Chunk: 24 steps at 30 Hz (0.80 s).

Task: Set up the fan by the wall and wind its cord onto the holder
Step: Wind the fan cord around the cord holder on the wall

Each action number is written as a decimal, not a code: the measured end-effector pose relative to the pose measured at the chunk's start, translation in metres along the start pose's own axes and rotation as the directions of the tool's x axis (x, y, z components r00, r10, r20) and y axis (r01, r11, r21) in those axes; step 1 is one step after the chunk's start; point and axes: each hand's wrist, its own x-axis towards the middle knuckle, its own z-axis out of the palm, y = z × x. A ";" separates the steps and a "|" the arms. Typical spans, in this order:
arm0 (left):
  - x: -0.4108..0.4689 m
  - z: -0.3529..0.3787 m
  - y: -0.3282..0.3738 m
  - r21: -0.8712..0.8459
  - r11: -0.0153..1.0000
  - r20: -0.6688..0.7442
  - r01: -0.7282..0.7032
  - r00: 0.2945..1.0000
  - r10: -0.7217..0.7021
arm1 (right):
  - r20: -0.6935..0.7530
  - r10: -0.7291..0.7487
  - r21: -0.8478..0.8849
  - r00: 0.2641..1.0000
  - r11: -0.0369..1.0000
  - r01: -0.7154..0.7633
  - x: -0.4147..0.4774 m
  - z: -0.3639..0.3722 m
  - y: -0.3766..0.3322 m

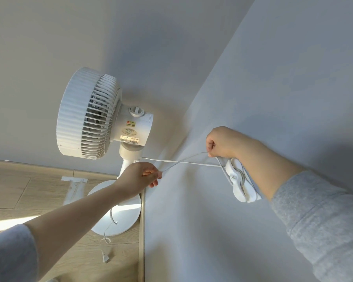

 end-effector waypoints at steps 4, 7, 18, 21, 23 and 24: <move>0.007 -0.002 0.009 -0.020 1.000 0.003 -0.011 1.000 0.011 | -0.051 0.009 -0.063 0.999 0.998 -0.012 -0.003 -0.011 0.007; 0.011 0.000 0.020 -0.014 1.000 0.009 -0.026 1.000 0.026 | -0.076 0.014 -0.111 0.997 0.994 -0.023 -0.006 -0.017 0.010; 0.007 0.000 0.043 -0.017 0.997 -0.028 -0.074 0.997 0.074 | -0.174 0.060 -0.148 0.983 0.985 -0.086 -0.047 -0.026 0.010; 0.002 0.000 0.053 0.014 0.995 -0.031 -0.099 0.995 0.099 | -0.183 0.061 -0.154 0.981 0.984 -0.090 -0.062 -0.028 0.012; -0.001 -0.001 0.057 0.026 0.994 -0.034 -0.107 0.994 0.108 | -0.189 0.055 -0.151 0.980 0.985 -0.084 -0.071 -0.030 0.013; -0.003 -0.001 0.059 0.026 0.994 -0.037 -0.107 0.993 0.108 | -0.192 0.047 -0.154 0.980 0.985 -0.077 -0.075 -0.031 0.012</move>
